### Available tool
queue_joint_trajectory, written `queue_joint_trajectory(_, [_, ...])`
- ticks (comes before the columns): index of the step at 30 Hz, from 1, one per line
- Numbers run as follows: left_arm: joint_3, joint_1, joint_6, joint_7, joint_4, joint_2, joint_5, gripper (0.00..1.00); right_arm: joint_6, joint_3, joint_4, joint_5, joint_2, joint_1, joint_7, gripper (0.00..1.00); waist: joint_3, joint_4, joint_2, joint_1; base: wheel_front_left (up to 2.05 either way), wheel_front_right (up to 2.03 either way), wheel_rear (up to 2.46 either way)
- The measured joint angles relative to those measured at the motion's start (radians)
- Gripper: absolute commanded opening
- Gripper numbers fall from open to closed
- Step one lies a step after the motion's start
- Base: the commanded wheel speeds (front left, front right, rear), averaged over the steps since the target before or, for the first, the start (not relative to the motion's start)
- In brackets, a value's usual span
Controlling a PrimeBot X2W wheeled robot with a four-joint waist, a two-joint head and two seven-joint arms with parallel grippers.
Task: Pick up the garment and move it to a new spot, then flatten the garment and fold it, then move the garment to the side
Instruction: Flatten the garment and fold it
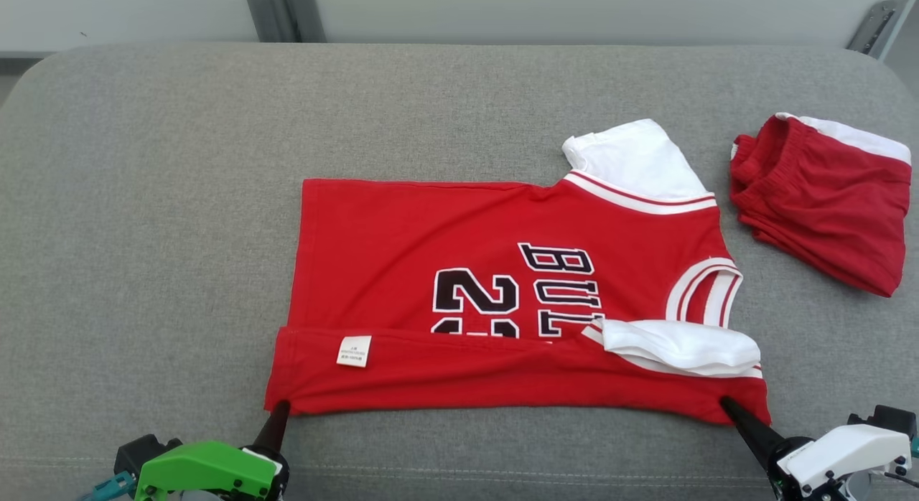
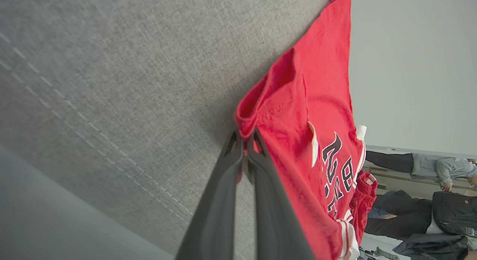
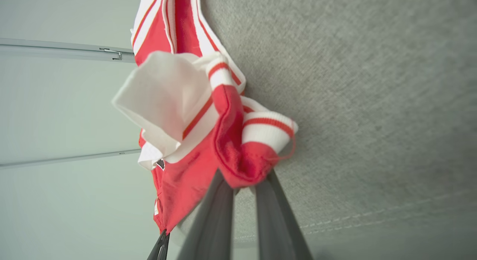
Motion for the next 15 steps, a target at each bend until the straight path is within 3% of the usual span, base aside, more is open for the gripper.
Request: queue_joint_trajectory(15, [-0.001, 0.016, 0.012, -0.001, -0.043, 0.022, 0.007, 0.0, -0.011, -0.018, -0.044, -0.002, -0.041, 0.008, 0.0, 0.05, -0.01, -0.01, 0.0, 0.0, 0.0, 0.0, 0.0])
